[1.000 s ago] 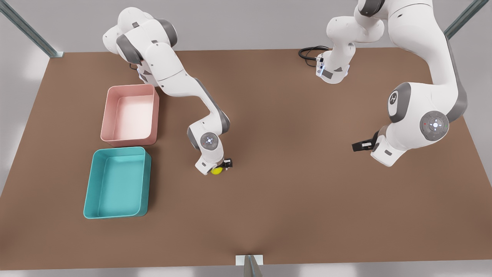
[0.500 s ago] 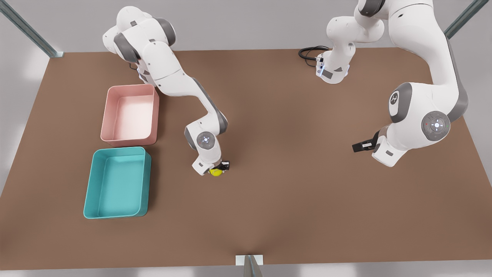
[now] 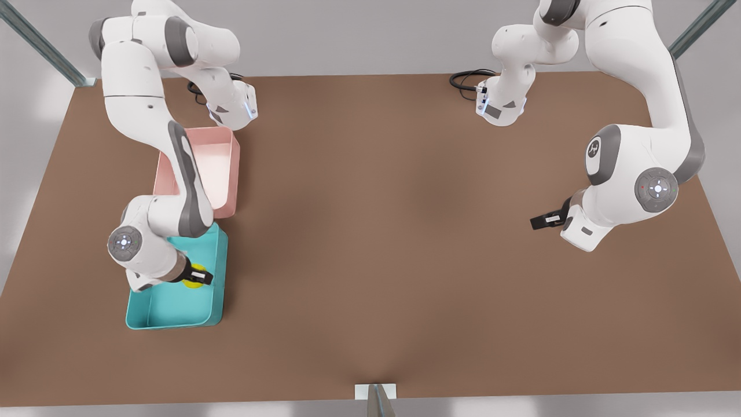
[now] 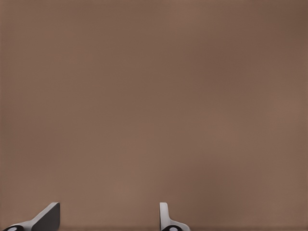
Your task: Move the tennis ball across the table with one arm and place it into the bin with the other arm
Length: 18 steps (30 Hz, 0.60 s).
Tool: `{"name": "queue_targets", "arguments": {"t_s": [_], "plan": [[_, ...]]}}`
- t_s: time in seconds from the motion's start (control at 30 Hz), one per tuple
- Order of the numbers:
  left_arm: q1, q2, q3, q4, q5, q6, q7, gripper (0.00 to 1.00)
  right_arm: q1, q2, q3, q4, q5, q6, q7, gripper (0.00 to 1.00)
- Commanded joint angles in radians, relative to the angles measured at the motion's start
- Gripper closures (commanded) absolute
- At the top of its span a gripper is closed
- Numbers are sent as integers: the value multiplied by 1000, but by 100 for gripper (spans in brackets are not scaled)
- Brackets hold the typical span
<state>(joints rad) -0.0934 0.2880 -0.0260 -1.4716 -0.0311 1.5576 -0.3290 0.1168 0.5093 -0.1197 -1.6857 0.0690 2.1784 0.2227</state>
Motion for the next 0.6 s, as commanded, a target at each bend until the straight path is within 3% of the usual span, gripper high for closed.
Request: {"name": "queue_targets", "arguments": {"t_s": [0.0,0.07,0.1,0.13,0.23,0.43,0.57], "plan": [[0,-1,0,0,2,1,-10,0,-43,17,-1,0,-8,-97,-559,26],[1,0,0,0,2,1,-7,0,-77,44,-1,3,-9,-60,-585,25],[1,3,0,0,2,1,-5,0,-77,52,-1,3,-8,-54,-585,2],[1,3,0,0,2,1,-5,0,-77,52,0,6,-8,-55,-585,0],[1,3,0,0,2,-1,-7,0,-75,40,2,23,2,-86,-568,0],[6,3,0,2,2,-4,-2,0,4,-276,5,171,-61,-512,-359,0],[-2,0,-5,20,0,-30,21,0,4,-341,2,239,-61,-660,-312,0]]}}
